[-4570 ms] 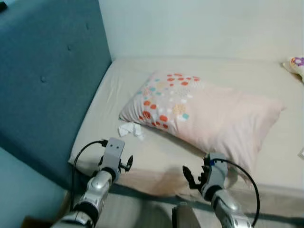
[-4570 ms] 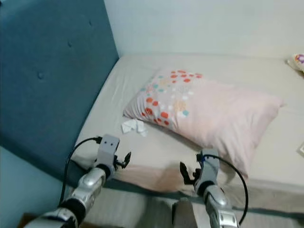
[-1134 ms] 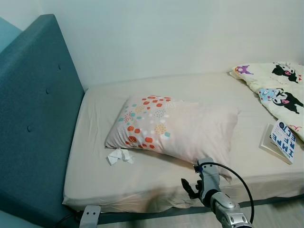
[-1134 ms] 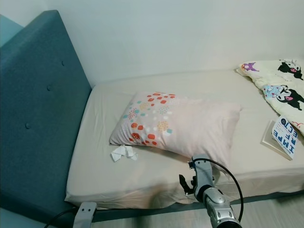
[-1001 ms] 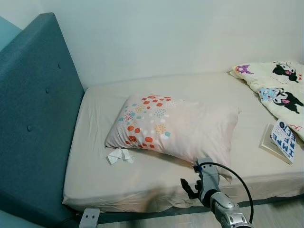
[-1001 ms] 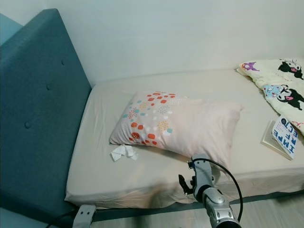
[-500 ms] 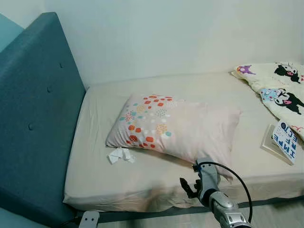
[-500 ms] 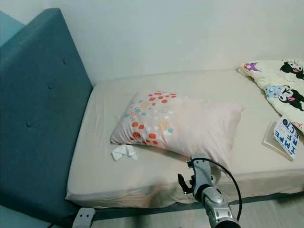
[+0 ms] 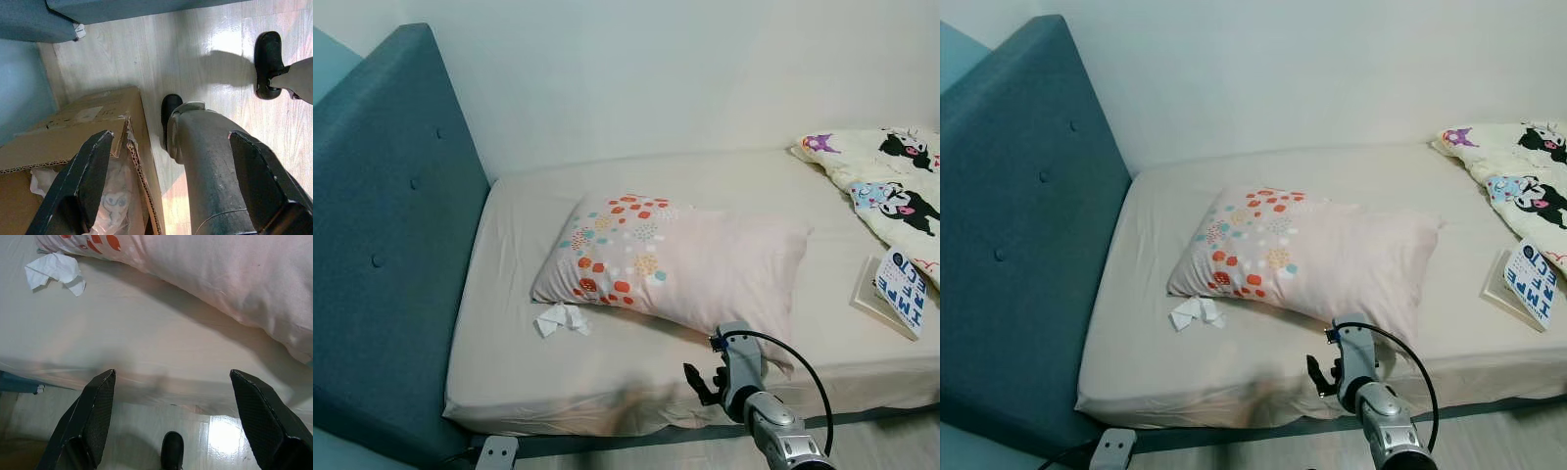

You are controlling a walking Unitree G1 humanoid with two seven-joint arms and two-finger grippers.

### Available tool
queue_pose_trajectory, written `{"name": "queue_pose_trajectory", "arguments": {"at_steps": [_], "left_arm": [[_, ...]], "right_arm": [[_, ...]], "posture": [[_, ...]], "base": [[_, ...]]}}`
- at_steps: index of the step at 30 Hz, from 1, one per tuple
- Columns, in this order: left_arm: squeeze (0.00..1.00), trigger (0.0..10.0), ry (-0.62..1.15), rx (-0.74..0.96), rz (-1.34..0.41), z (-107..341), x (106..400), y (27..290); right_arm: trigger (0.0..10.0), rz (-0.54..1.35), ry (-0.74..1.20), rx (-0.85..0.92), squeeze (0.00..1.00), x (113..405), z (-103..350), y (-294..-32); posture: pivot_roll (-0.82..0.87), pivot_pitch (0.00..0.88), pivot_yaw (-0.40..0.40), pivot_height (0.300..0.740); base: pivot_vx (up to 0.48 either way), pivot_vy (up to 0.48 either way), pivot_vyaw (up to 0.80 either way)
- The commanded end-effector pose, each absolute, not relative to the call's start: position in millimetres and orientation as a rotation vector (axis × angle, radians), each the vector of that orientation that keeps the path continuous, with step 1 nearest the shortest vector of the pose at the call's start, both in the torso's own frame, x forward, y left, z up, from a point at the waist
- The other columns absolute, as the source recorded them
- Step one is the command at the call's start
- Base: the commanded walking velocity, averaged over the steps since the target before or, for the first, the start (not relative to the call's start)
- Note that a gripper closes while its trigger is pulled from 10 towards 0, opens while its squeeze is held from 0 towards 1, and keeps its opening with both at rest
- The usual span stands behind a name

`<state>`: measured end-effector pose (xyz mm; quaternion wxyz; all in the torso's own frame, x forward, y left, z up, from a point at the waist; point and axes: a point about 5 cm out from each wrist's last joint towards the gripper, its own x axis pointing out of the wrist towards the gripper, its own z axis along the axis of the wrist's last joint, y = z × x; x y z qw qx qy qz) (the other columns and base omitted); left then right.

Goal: Clean up the room

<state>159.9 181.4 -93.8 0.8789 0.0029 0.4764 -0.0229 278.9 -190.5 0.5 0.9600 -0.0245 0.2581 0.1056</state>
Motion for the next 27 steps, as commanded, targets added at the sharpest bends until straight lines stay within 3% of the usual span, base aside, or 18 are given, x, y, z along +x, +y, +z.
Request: {"name": "queue_pose_trajectory", "arguments": {"at_steps": [1,27], "left_arm": [[0.0,10.0,1.039,0.009,-0.046,-98.5,148.7,182.8],[0.0,10.0,1.066,0.016,-0.062,-101.3,142.3,180.5]], "right_arm": [[10.0,0.217,0.549,-0.063,0.0,276.4,-3.4,-190.3],[10.0,0.206,0.537,-0.052,0.0,279.6,-0.5,-190.2]], "posture": [[-0.11,0.16,-0.019,0.74],[-0.11,0.174,-0.008,0.74]], "base": [[0.0,0.0,0.0],[0.0,0.0,0.0]]}}
